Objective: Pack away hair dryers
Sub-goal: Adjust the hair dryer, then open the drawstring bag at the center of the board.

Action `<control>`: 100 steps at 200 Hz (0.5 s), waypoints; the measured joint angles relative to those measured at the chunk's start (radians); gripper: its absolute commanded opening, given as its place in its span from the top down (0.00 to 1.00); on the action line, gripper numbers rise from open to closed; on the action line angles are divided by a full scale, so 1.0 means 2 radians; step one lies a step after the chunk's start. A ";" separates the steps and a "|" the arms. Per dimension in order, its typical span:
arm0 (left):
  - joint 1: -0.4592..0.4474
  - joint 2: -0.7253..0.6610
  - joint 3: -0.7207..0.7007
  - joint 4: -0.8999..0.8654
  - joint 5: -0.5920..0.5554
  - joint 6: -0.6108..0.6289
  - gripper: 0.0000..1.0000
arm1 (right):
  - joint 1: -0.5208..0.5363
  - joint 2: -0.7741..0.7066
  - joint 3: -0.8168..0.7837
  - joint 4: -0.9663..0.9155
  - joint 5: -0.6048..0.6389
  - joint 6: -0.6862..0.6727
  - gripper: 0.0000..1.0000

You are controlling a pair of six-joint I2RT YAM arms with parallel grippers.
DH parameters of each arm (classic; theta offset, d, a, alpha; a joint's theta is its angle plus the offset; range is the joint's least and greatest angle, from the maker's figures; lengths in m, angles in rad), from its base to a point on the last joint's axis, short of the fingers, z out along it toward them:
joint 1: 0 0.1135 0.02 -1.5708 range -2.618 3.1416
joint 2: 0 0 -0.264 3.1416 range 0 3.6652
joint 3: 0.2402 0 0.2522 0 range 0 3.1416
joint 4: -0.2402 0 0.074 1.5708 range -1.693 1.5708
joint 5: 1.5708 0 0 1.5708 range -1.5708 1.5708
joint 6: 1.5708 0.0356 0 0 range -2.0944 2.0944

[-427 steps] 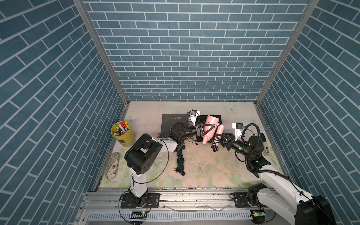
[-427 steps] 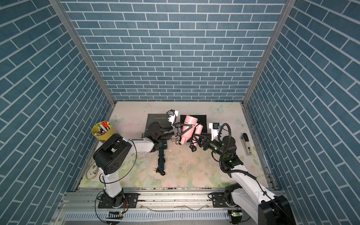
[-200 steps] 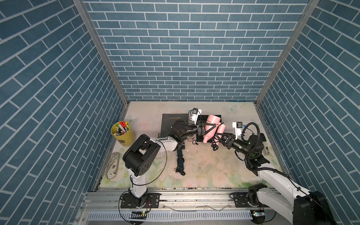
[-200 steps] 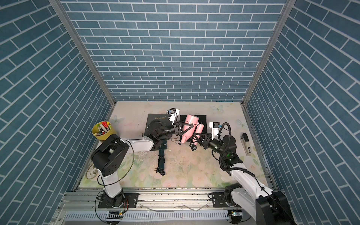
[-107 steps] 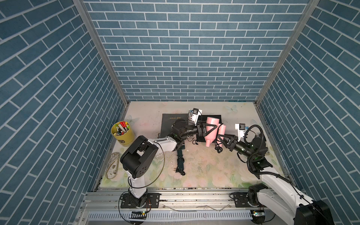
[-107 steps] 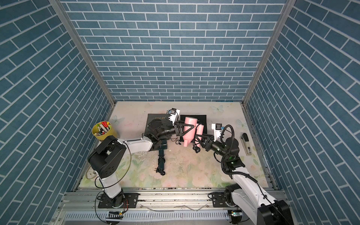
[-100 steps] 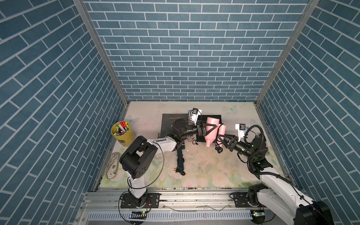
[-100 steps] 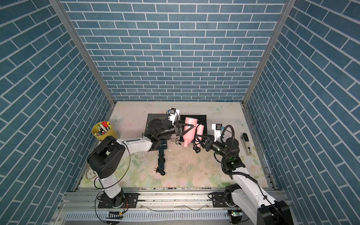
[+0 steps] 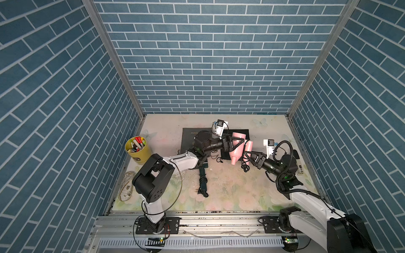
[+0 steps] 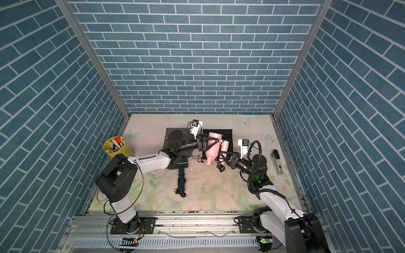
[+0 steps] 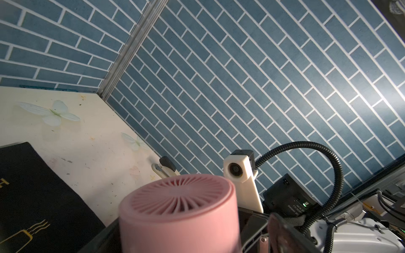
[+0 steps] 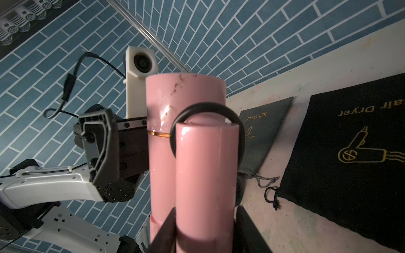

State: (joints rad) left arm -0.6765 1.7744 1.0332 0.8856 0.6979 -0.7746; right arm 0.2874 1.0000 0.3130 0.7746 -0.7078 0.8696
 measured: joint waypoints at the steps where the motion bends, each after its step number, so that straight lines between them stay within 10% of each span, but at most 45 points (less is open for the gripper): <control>1: 0.000 -0.001 0.000 -0.002 -0.001 0.002 0.00 | 0.000 0.000 0.000 0.002 0.001 0.001 0.99; 100: 0.006 -0.117 0.043 -0.344 -0.162 0.215 0.00 | -0.051 0.008 -0.031 0.030 0.033 0.072 1.00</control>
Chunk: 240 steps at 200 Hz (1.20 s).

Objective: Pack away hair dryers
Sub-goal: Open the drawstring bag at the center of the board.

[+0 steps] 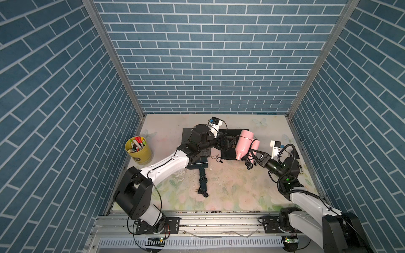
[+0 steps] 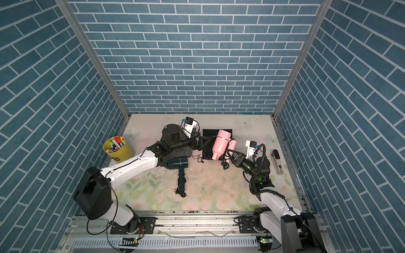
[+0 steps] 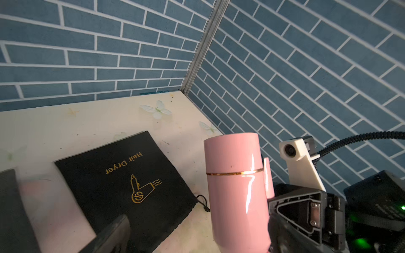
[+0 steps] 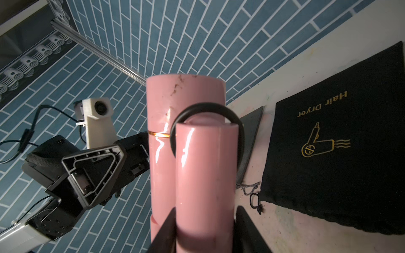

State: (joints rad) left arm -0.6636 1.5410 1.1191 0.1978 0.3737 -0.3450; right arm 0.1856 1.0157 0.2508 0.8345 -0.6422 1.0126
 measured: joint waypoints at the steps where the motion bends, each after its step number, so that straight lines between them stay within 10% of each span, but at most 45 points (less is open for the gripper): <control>1: 0.000 0.000 0.001 -0.003 -0.002 0.002 0.00 | -0.001 0.000 0.000 -0.002 0.000 0.001 1.00; 86: -0.066 0.082 0.098 -0.236 -0.183 0.193 0.16 | -0.109 -0.005 0.000 -0.134 -0.007 0.021 1.00; 240: -0.064 0.270 0.254 -0.360 -0.090 0.337 0.34 | -0.187 -0.047 -0.011 -0.229 -0.061 0.022 1.00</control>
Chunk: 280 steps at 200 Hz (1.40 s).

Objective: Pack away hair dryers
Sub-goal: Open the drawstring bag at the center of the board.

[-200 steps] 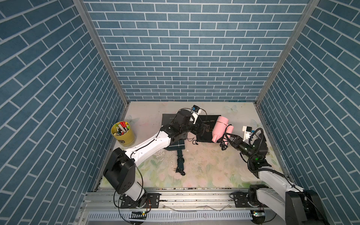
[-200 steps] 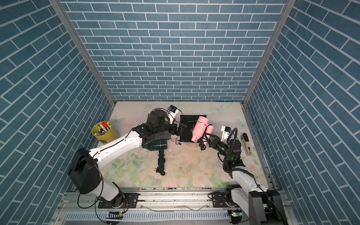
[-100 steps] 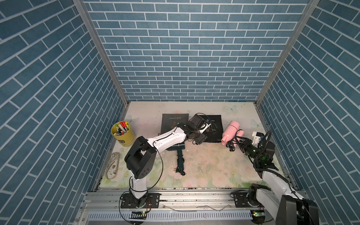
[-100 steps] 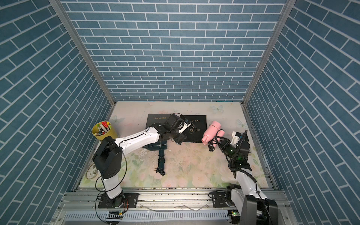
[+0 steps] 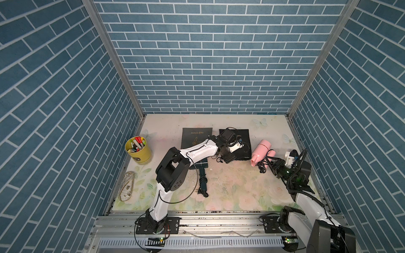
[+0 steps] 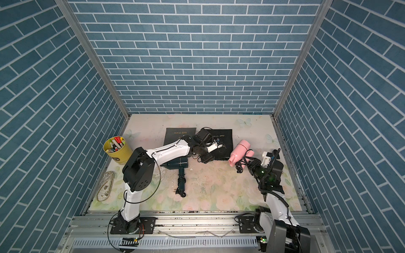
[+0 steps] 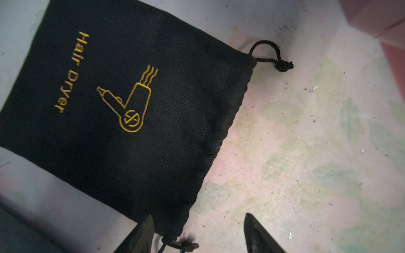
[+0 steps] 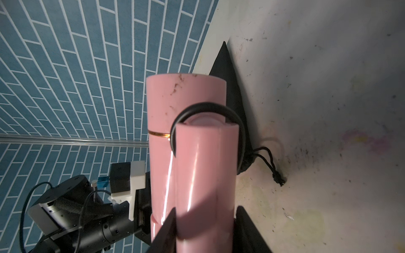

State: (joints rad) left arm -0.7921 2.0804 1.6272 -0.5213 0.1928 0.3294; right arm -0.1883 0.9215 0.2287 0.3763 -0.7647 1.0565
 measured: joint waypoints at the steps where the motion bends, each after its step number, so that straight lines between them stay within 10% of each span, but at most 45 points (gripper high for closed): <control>1: 0.000 0.001 0.000 0.000 0.000 0.000 0.34 | 0.000 0.000 0.000 0.000 0.000 0.000 1.00; 220: 0.021 0.084 0.052 -0.034 0.036 0.000 0.54 | 0.000 0.024 -0.007 0.023 -0.007 -0.001 1.00; 280: 0.022 0.085 0.052 -0.033 0.033 -0.003 0.76 | 0.000 0.024 -0.007 0.025 -0.008 -0.001 1.00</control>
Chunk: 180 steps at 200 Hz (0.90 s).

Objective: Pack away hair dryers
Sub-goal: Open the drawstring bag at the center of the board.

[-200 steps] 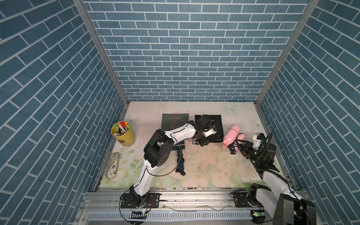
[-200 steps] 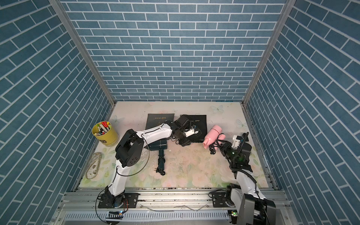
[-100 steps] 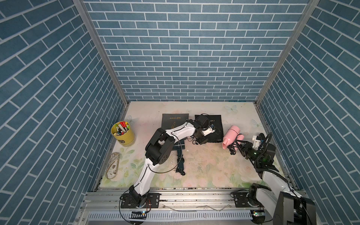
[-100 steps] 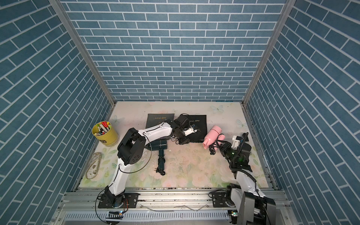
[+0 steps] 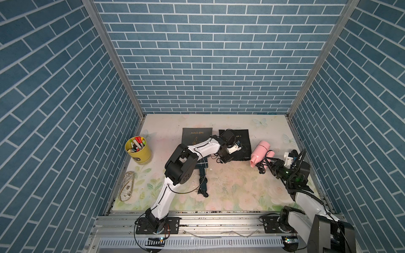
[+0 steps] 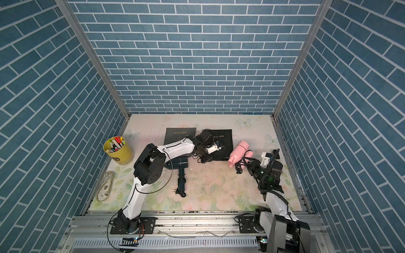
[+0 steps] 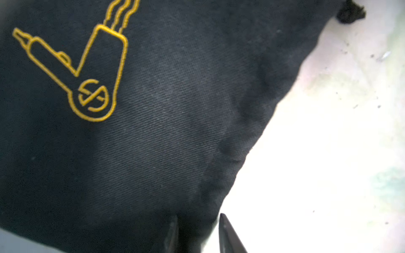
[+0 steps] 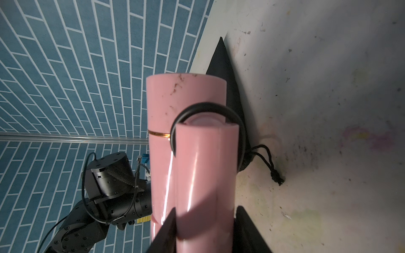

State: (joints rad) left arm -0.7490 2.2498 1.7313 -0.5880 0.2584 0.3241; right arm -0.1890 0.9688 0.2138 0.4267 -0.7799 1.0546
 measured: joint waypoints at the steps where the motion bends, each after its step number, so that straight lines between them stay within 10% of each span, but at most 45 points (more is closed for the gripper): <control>1: 0.000 0.000 0.000 0.000 0.000 0.000 0.77 | 0.000 0.000 0.000 0.000 0.000 0.000 1.00; 180: 0.000 -0.015 -0.014 0.029 0.024 -0.042 0.99 | 0.007 -0.054 -0.006 -0.081 0.000 -0.064 1.00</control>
State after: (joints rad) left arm -0.7486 2.2200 1.7023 -0.5308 0.3073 0.2394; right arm -0.1745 0.8604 0.2008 0.2653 -0.7803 0.9268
